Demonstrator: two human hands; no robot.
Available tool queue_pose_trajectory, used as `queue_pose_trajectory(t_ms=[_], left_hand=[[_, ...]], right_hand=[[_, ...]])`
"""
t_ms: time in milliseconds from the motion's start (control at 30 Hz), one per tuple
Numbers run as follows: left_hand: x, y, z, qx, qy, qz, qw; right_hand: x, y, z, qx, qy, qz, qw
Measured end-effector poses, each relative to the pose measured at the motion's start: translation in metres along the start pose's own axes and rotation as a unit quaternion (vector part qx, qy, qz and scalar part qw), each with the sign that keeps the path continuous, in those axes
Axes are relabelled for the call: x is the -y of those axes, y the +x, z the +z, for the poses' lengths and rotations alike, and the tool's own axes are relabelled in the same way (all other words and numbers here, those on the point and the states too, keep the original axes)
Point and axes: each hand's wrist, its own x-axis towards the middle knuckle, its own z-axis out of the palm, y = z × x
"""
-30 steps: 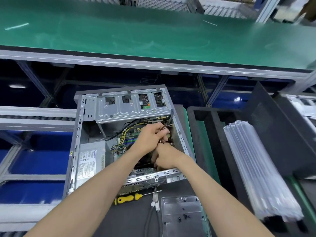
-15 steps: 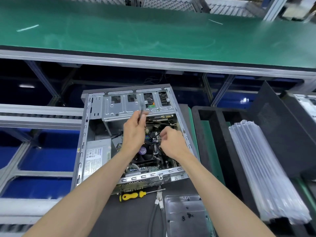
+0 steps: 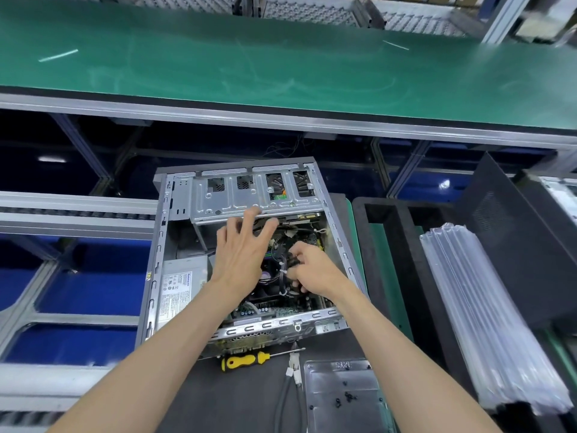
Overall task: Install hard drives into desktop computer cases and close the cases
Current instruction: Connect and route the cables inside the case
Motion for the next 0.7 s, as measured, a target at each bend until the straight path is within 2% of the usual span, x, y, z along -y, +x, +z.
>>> queue_pose_trajectory(t_ms=[100,167,200,233,267,333,367,400,467,600,700], left_hand=[[0.0,-0.001,-0.002,0.018,0.018,0.022,0.999],[-0.005,0.006,-0.006,0.086,-0.079,-0.031,0.993],[-0.007,0.013,-0.009,0.143,-0.143,-0.081,0.976],[-0.007,0.018,-0.012,0.205,-0.206,-0.135,0.947],[-0.005,0.023,-0.015,0.261,-0.29,-0.181,0.903],[-0.001,0.025,-0.016,0.304,-0.47,-0.207,0.802],[0.001,0.024,-0.016,0.308,-0.506,-0.207,0.779],[0.002,0.022,-0.016,0.31,-0.514,-0.207,0.773],[0.002,0.018,-0.01,0.307,-0.5,-0.207,0.783],[0.001,0.007,-0.005,0.295,-0.482,-0.205,0.799],[0.0,0.0,-0.005,0.282,-0.518,-0.203,0.782]], right_hand=[[0.0,-0.002,0.0,-0.011,-0.003,-0.031,0.999],[0.0,-0.003,-0.001,-0.029,0.01,-0.058,0.998],[0.001,-0.004,0.0,-0.037,0.014,-0.072,0.997],[0.002,-0.005,-0.001,-0.045,0.012,-0.081,0.996],[0.003,-0.005,-0.001,-0.053,0.005,-0.088,0.995],[0.004,-0.006,-0.003,-0.065,-0.009,-0.086,0.994],[0.004,-0.006,-0.004,-0.061,-0.008,-0.081,0.995],[0.004,-0.007,-0.004,-0.048,-0.008,-0.075,0.996],[0.005,-0.008,-0.004,-0.02,-0.007,-0.043,0.999],[0.012,-0.006,-0.003,-0.033,0.095,0.063,0.993],[0.014,-0.005,-0.005,-0.031,0.135,0.118,0.983]])
